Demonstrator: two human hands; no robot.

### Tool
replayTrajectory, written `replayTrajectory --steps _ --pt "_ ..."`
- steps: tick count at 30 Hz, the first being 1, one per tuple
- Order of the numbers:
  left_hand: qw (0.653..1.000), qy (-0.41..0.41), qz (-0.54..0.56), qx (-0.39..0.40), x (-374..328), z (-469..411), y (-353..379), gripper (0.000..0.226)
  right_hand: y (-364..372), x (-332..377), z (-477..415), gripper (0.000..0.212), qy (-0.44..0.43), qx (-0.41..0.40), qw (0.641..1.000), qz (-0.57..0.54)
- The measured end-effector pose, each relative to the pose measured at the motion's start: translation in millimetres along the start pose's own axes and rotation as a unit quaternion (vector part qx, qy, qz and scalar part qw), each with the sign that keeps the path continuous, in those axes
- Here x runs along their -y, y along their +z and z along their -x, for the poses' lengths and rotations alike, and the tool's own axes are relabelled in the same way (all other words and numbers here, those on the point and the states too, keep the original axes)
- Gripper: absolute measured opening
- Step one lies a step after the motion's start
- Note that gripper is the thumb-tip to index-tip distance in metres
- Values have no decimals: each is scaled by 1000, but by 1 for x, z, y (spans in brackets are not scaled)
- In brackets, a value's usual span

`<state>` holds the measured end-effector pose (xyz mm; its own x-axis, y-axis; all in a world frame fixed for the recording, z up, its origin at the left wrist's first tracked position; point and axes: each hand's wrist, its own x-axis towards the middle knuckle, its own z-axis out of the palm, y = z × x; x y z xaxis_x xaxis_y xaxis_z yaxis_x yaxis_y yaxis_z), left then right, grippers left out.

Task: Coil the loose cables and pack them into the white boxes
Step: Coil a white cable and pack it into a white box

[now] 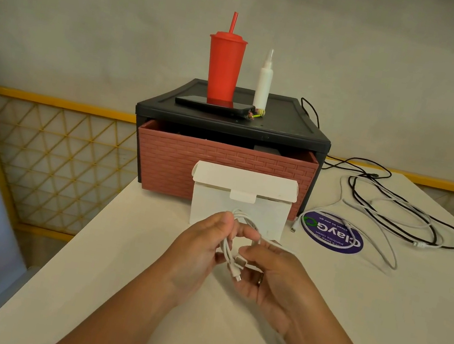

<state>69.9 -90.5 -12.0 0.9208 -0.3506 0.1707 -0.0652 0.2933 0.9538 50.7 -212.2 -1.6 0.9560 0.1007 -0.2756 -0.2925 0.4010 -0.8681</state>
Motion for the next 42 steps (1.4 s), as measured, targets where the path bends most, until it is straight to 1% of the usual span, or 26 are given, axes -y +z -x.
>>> replayTrajectory --steps 3,6,8,12,16,18,21,23,24,26,28,30,34,36,38,39,42 --pt "999 6 -31 1 5 -2 -2 38 -3 -2 -3 13 0 -27 998 60" --pt "996 14 -90 -4 7 -3 -5 37 -4 -6 -6 9 2 -44 994 99" --pt "993 22 -119 -1 5 -2 -6 39 -3 -7 -5 9 3 -38 996 82" --pt "988 29 -149 14 2 0 -4 40 -1 -7 -5 17 8 -32 999 25" --pt "987 29 -158 14 6 -2 -3 38 1 -8 -7 18 -2 -26 999 -24" --pt "988 38 -147 1 7 -2 -3 38 1 -7 -5 18 -5 -24 999 -41" --pt "989 54 -132 -47 7 -4 -8 38 3 -4 -2 19 -6 -25 998 -65" --pt "989 67 -103 -87 5 -6 -13 35 3 -3 1 23 -8 1 998 -55" --pt "989 72 -81 -104 4 -7 -16 34 3 -1 3 24 -11 28 999 -36" --pt "987 76 -52 -133 0 -8 -20 34 3 1 8 23 -24 95 994 36" --pt "986 80 -18 -148 -2 -9 -22 37 2 1 12 23 -38 155 980 122" --pt "985 77 -3 -157 -2 -10 -22 41 1 1 14 24 -44 198 963 177" --pt "982 80 -5 -172 -4 -11 -22 35 0 6 19 29 -57 288 927 232" --pt "980 76 5 -186 -5 -14 -23 33 -2 9 21 30 -64 315 912 255" --pt "979 71 -4 -192 -4 -15 -24 33 -5 11 21 31 -69 328 904 264" --pt "979 69 -28 -189 -2 -14 -25 32 -7 12 21 31 -69 333 903 263" --pt "977 49 -152 -144 1 -11 -24 27 -11 13 19 31 -80 346 903 243"
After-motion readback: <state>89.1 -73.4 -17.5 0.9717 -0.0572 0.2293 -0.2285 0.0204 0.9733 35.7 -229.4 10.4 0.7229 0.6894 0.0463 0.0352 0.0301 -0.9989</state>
